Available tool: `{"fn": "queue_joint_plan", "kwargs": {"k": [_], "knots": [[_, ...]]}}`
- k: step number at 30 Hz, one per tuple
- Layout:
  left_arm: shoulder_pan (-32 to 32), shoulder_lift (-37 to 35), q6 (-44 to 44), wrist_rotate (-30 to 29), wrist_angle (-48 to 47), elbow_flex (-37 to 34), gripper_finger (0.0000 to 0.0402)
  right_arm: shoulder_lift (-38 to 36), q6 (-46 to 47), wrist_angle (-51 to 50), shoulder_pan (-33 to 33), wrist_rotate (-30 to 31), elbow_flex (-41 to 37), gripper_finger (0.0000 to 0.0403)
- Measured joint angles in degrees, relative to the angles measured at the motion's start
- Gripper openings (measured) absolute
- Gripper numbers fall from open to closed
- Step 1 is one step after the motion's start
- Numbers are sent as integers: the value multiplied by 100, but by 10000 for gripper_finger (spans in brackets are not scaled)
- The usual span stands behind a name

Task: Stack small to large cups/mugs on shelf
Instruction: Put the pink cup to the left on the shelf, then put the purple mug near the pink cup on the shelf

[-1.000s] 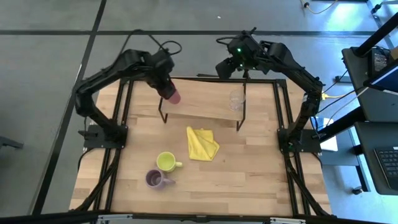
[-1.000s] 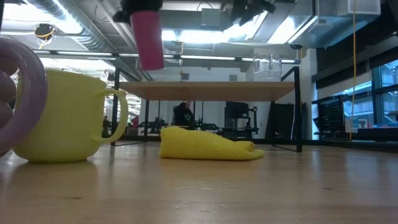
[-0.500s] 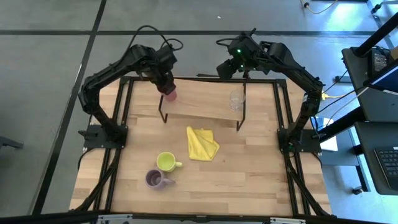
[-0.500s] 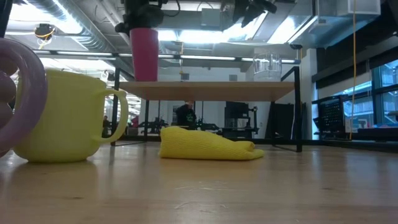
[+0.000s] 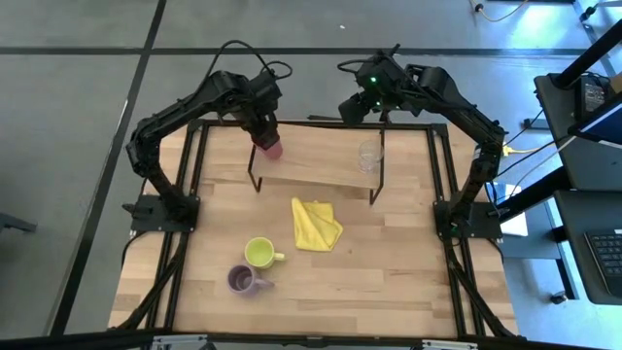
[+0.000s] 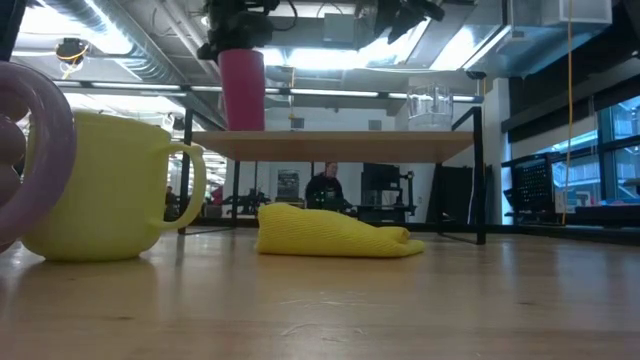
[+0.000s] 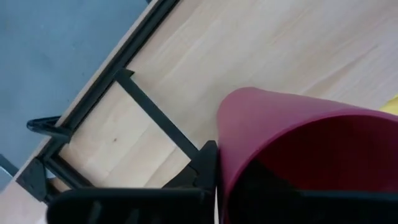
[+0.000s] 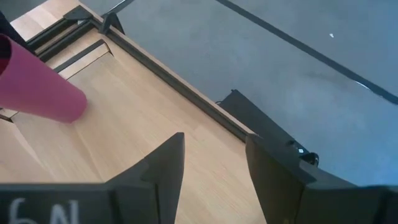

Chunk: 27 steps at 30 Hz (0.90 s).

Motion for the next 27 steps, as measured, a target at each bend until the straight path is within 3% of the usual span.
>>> {"fn": "queue_joint_plan", "kwargs": {"k": [12,20,27], "knots": [[-115,20,257,-23,112,7,76,0,-150,10,22,-1,0,173],[-116,-44,250,-391,103,45,84,0,-162,13,22,0,0,173],[-124,-49,251,-391,-321,1210,87,0,-319,159,22,0,0,173]]}}
